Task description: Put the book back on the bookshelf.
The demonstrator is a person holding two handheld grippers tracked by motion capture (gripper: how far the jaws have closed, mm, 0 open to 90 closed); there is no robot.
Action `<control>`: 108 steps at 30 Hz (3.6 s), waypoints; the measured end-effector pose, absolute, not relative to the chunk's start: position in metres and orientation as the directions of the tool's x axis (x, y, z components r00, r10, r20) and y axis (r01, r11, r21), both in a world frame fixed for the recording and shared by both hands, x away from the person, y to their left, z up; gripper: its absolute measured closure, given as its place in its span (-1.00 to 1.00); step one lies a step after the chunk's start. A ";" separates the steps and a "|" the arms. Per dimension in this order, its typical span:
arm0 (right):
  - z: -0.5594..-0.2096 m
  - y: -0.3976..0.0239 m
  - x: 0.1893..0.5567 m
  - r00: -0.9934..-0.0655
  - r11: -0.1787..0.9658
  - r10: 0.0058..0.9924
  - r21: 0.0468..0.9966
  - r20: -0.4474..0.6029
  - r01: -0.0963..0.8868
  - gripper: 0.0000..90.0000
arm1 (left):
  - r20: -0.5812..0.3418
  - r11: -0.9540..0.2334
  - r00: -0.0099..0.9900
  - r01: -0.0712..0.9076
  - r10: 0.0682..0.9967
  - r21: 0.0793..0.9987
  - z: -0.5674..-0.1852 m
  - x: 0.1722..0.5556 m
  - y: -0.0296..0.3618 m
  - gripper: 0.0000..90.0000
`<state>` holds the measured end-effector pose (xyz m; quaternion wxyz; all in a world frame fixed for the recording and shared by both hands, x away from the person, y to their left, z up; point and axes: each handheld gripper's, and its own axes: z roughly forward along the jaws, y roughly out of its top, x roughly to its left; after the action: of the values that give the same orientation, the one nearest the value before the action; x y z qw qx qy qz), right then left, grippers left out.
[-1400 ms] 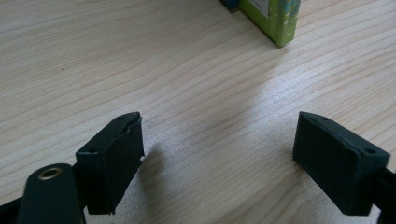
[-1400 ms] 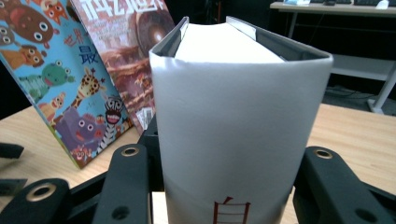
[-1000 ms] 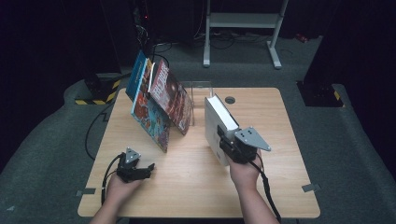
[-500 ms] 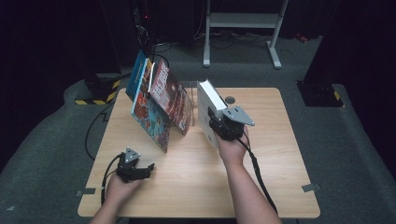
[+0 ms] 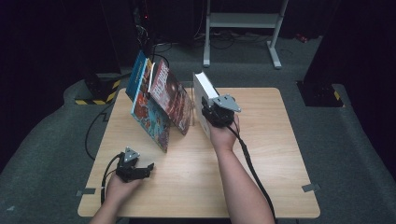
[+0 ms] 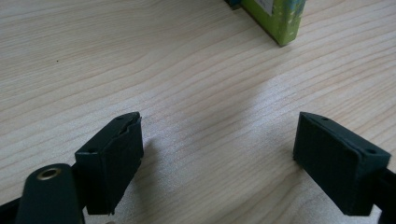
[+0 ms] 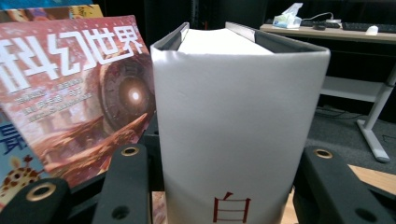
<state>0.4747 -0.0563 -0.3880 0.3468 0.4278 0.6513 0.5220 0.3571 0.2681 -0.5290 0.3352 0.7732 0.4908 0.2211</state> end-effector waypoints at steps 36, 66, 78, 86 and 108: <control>-0.400 -0.030 0.533 -0.338 0.101 0.941 0.973 -0.026 0.208 0.20 | 0.014 -0.296 0.424 0.607 0.905 0.737 -0.529 0.355 0.268 -0.63; -0.417 -0.039 0.515 -0.343 0.115 0.939 0.959 -0.020 0.260 0.16 | 0.017 -0.295 0.421 0.607 0.907 0.738 -0.529 0.354 0.267 -0.63; -0.401 -0.045 0.518 -0.346 0.103 0.938 0.955 0.001 0.280 0.05 | 0.015 -0.295 0.422 0.607 0.906 0.737 -0.529 0.354 0.267 -0.63; -0.400 -0.044 0.518 -0.337 0.084 0.941 0.955 0.018 0.285 0.19 | 0.014 -0.294 0.422 0.608 0.907 0.737 -0.529 0.354 0.268 -0.63; -0.389 -0.027 0.529 -0.313 0.107 0.949 0.964 -0.026 0.243 0.21 | 0.011 -0.292 0.422 0.608 0.907 0.738 -0.529 0.354 0.268 -0.63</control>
<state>0.5289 -0.0271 -0.3887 0.3637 0.4595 0.6489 0.4853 0.3544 0.2675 -0.5291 0.3374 0.7727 0.4902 0.2212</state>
